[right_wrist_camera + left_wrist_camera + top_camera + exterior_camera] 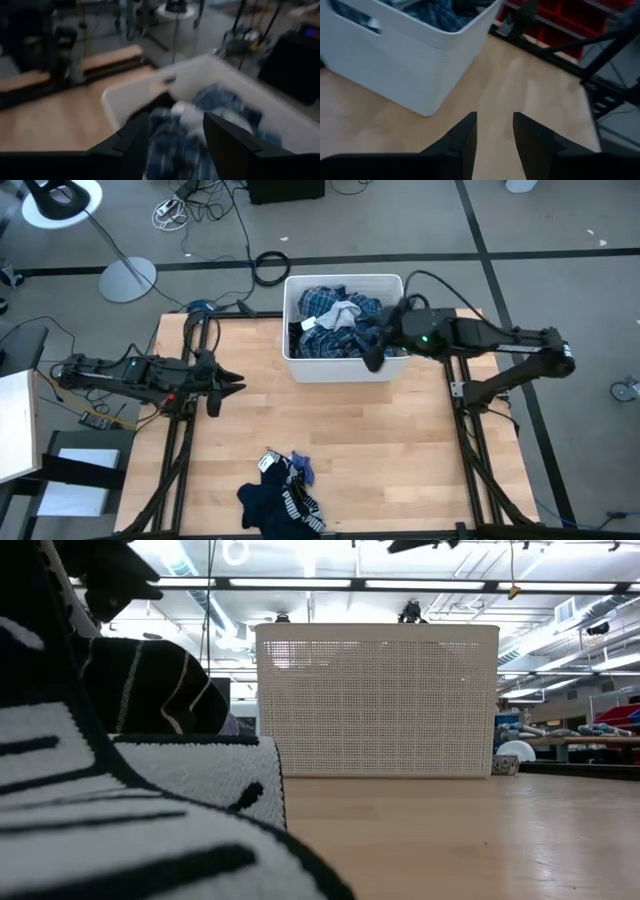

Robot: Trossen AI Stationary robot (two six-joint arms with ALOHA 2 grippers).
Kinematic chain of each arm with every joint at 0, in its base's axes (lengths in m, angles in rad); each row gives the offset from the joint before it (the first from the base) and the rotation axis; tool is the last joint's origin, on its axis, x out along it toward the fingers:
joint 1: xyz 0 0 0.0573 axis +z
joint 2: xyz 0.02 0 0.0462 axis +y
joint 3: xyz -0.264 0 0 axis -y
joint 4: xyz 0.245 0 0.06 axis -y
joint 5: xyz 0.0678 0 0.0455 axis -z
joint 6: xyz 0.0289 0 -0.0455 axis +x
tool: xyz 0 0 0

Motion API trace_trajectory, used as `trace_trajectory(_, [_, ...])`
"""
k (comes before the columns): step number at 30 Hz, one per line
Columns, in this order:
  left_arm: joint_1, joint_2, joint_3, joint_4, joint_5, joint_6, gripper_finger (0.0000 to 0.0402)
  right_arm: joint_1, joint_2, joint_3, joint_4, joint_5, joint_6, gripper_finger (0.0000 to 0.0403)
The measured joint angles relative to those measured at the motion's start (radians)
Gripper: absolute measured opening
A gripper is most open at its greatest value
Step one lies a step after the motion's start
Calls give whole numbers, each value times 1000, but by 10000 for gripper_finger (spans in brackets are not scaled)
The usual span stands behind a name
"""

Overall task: Sort clothes
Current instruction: Put the black boxer short into the laundry bin

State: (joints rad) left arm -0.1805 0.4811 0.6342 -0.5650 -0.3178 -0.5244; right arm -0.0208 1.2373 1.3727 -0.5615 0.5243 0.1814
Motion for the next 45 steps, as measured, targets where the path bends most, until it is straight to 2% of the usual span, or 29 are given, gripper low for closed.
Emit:
trace_trajectory(11, [-165, 300, 0, 214, -11, -164, 131, 286, -74, 0, -540, 0, 452, 185])
trace_trajectory(16, [-245, 452, 0, 311, -23, -280, 131, 422, -64, 0, -695, 0, 644, 185])
trace_trajectory(23, [-359, 662, 22, 444, -59, -472, 131, 573, -21, 0, -775, 9, 809, 185])
trace_trajectory(28, [-406, 819, 120, 446, -70, -522, 131, 645, 39, 0, -780, 10, 844, 185])
trace_trajectory(32, [-433, 909, 201, 436, -30, -581, 131, 689, 98, 0, -780, 10, 870, 185])
trace_trajectory(37, [-457, 983, 305, 313, 20, -813, 131, 745, 178, 0, -779, 10, 925, 185])
trace_trajectory(45, [-462, 1101, 444, 169, 116, -915, 131, 822, 293, 0, -783, 10, 1022, 185])
